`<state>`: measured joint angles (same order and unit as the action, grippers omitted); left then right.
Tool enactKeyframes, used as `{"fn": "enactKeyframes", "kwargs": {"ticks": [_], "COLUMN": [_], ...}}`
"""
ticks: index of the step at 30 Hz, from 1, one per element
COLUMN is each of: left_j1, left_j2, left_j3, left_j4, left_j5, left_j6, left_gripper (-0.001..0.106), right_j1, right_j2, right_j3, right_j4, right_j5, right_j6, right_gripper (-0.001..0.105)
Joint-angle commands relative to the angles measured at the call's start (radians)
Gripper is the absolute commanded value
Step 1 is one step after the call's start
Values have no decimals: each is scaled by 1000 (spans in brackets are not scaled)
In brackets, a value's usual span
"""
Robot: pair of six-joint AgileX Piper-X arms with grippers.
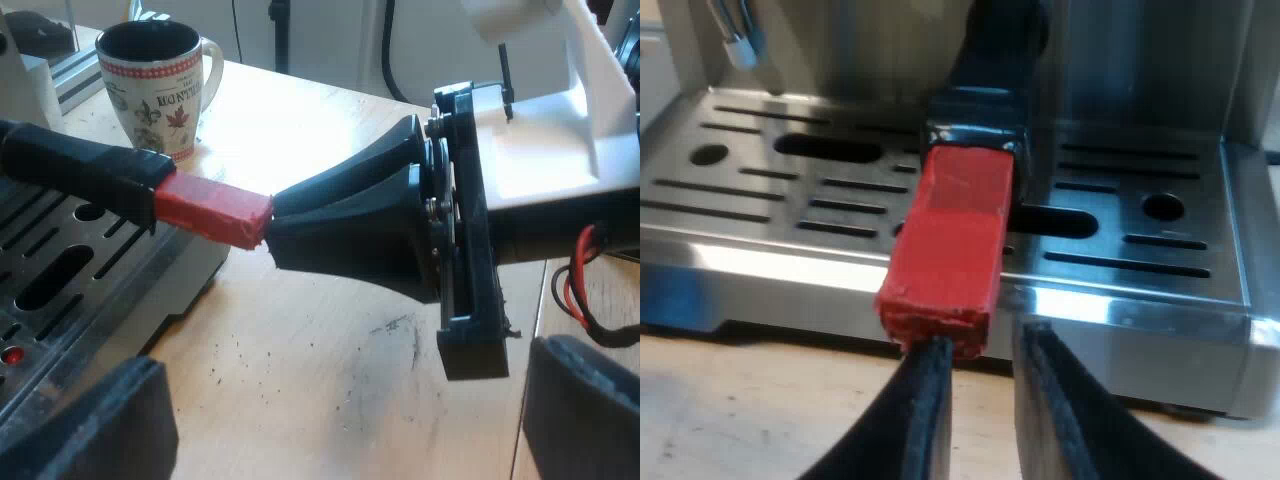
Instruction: Grind coffee beans and then tamp
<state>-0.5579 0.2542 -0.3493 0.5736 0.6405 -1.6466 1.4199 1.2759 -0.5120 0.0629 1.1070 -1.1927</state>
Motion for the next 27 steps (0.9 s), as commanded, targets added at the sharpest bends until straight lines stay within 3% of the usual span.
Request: {"fn": "enactKeyframes", "kwargs": {"ticks": [1,6,10,16,21,27], "left_j1": [-5,-5,-5,-5,-5,-5], "left_j2": [-3,-3,-3,-3,-3,-3], "left_j3": [-3,-3,-3,-3,-3,-3], "left_j4": [-3,-3,-3,-3,-3,-3], "left_j5": [15,15,15,15,15,15], "left_j6": [-1,-1,-1,-1,-1,7], "left_gripper": [73,73,73,73,73,73], "right_j1": [-20,-19,-19,-17,1,11], "right_j2": [-8,-8,-8,-43,-127,-222], "right_j3": [-8,-8,-8,-8,-22,-92], "right_j4": [-39,12,74,256,329,438], "right_j5": [60,-119,-202,-247,-276,-280], "right_j6": [-2,1,22,184,187,187], "right_gripper": [20,20,20,21,45,49]}}
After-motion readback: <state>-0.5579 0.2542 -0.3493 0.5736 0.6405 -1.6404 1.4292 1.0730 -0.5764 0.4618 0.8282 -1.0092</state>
